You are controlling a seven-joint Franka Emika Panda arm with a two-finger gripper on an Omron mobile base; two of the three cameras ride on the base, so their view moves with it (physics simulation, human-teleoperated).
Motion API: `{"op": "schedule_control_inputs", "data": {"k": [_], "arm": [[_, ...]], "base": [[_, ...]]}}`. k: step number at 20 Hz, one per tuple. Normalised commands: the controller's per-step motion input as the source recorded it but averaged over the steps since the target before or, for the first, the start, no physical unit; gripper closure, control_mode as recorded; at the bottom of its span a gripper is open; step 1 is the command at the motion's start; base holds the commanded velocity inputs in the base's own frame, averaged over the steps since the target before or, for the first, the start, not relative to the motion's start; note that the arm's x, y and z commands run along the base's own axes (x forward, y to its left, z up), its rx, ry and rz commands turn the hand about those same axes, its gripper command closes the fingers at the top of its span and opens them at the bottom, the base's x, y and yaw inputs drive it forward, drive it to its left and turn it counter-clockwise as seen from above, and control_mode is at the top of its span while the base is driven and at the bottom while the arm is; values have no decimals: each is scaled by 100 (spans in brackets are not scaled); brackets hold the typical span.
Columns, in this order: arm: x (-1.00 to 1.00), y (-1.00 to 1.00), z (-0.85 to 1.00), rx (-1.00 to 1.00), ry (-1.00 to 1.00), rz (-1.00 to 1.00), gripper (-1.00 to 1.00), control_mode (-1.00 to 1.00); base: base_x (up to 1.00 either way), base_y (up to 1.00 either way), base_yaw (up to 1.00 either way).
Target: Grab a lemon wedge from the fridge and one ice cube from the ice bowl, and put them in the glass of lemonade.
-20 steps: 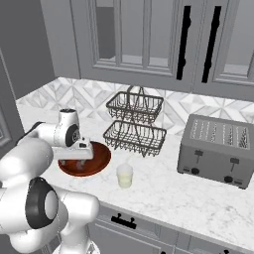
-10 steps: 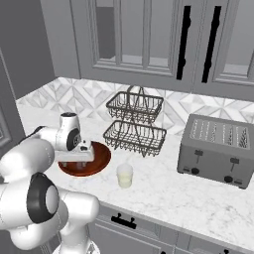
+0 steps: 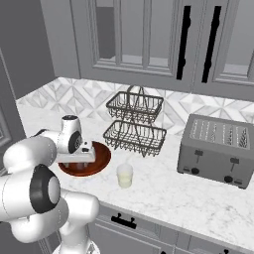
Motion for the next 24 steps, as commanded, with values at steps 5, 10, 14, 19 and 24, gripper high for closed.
{"op": "schedule_control_inputs", "data": {"k": [5,10,14,19,24], "arm": [[7,-4,-13,0,-3,0,-100,-100],[15,-7,-14,0,-3,0,-100,-100],[21,0,-12,0,-2,-1,-100,-100],[24,0,-8,0,0,-2,-100,-100],[8,0,-9,0,0,-1,100,-100]], "base": [[0,0,0],[0,0,0],[0,0,0],[0,0,0],[0,0,0]]}}
